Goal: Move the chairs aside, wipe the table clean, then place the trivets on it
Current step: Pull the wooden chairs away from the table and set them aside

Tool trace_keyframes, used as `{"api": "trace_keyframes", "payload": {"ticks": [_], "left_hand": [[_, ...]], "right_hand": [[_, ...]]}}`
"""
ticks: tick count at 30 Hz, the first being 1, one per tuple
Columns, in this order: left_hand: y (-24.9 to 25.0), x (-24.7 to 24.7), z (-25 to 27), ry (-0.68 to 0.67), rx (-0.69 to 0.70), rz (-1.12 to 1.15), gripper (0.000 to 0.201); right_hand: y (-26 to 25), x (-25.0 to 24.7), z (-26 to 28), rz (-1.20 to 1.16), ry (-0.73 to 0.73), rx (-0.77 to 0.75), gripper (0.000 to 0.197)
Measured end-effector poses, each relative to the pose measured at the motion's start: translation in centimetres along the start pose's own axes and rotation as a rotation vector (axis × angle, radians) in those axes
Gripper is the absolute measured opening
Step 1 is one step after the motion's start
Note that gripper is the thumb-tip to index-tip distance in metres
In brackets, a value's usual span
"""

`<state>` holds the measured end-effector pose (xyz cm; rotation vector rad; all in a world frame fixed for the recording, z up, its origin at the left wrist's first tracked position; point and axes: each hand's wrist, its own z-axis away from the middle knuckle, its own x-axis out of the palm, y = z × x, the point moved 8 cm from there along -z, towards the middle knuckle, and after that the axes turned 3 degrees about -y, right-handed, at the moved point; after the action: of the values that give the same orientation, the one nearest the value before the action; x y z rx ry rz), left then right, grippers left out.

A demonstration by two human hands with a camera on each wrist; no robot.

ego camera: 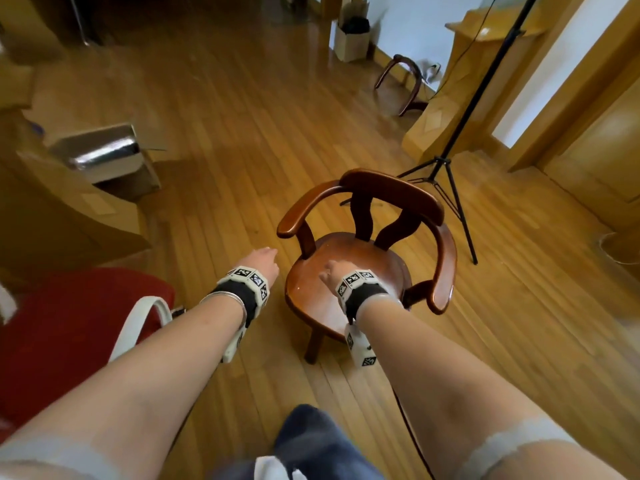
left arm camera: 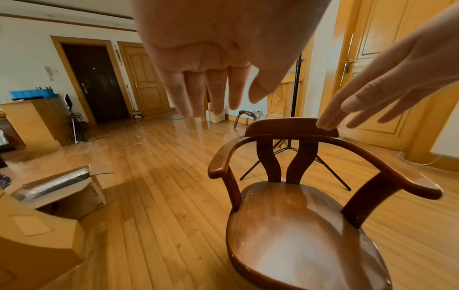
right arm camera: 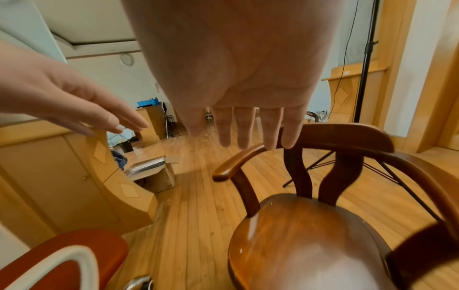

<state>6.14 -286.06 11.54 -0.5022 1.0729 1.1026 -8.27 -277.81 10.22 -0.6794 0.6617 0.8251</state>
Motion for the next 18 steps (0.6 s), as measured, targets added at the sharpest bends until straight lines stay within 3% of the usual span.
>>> {"api": "trace_keyframes", "payload": {"ticks": [6, 14, 18], "left_hand": [[-0.9, -4.1, -10.1, -0.027, 0.069, -0.015, 0.041], [-1.5, -7.9, -24.0, -0.069, 0.272, -0.089, 0.039], [-1.5, -9.9, -28.9, -0.132, 0.392, -0.186, 0.040]], "right_hand": [[-2.8, -5.9, -7.1, -0.027, 0.007, 0.043, 0.043], [-4.6, -10.6, -15.3, -0.053, -0.006, 0.243, 0.041], [-6.6, -12.1, -18.9, -0.185, 0.031, 0.346, 0.040]]}}
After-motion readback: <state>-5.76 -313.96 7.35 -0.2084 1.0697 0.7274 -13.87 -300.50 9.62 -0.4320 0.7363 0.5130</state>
